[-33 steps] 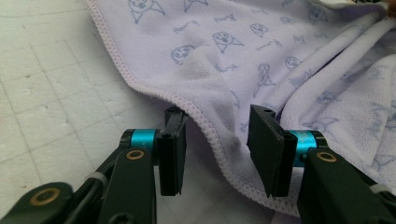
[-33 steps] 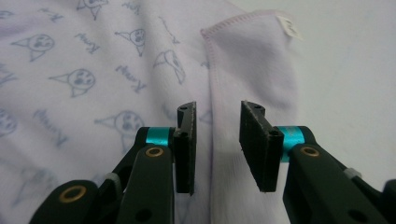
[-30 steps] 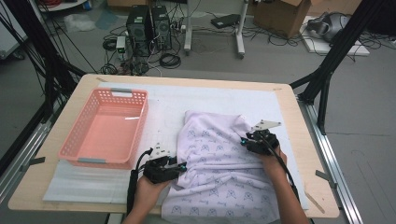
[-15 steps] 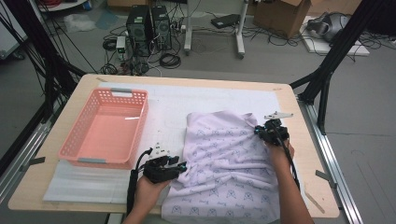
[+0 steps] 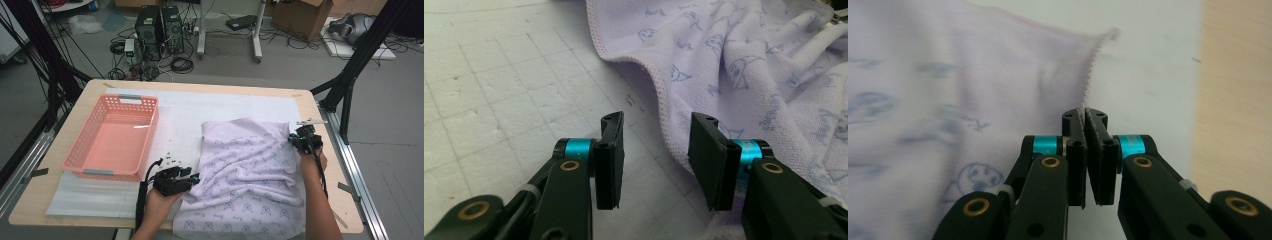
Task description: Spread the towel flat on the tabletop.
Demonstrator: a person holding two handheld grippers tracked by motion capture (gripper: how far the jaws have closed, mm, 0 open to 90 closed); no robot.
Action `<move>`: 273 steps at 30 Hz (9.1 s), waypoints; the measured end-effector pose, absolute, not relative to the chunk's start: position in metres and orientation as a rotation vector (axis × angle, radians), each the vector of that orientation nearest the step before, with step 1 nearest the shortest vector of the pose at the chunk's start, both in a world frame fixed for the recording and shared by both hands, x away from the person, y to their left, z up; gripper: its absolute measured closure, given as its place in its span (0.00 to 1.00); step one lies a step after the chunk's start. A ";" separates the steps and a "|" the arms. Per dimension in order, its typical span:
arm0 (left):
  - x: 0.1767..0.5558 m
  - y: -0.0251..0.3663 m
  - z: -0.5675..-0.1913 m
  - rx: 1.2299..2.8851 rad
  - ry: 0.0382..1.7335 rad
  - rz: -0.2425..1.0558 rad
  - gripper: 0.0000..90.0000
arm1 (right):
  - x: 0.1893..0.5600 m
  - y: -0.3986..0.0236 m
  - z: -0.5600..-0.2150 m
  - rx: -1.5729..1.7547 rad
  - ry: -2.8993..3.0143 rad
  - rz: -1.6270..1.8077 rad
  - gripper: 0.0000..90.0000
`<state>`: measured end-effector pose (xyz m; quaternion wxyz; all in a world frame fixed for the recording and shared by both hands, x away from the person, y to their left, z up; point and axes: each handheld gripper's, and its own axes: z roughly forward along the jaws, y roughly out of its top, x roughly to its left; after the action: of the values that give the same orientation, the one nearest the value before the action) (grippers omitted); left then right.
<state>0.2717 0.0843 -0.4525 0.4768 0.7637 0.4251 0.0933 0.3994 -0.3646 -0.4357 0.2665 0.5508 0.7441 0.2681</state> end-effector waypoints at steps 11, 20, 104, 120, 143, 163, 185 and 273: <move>0.300 0.077 -0.439 1.822 1.054 0.248 0.53 | 0.375 -0.384 -0.425 1.452 1.974 0.887 0.72; 0.354 0.063 -0.424 1.807 1.061 0.306 0.54 | 0.334 -0.383 -0.420 1.333 2.058 1.031 0.69; 0.375 0.078 -0.438 1.788 1.258 0.477 0.64 | 0.334 -0.355 -0.427 1.258 2.184 1.183 0.62; 0.330 0.074 -0.451 1.947 1.129 0.447 0.85 | 0.331 -0.338 -0.446 1.108 2.344 1.034 0.97; 0.345 0.085 -0.435 1.826 1.163 0.383 0.51 | 0.350 -0.353 -0.424 1.273 2.052 1.118 0.64; 0.331 0.078 -0.450 1.932 1.155 0.440 0.97 | 0.313 -0.343 -0.446 1.099 2.342 1.031 0.98; 0.312 0.092 -0.449 1.884 1.152 0.420 0.53 | 0.309 -0.351 -0.436 1.217 2.129 1.099 0.62; 0.202 0.115 -0.460 1.840 1.058 0.298 0.57 | 0.185 -0.344 -0.446 1.304 2.133 1.095 0.63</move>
<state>0.2016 0.1147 -0.4598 0.4786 0.7539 0.4332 0.1221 0.1847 -0.3437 -0.4464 0.2047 0.4677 0.7649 0.3928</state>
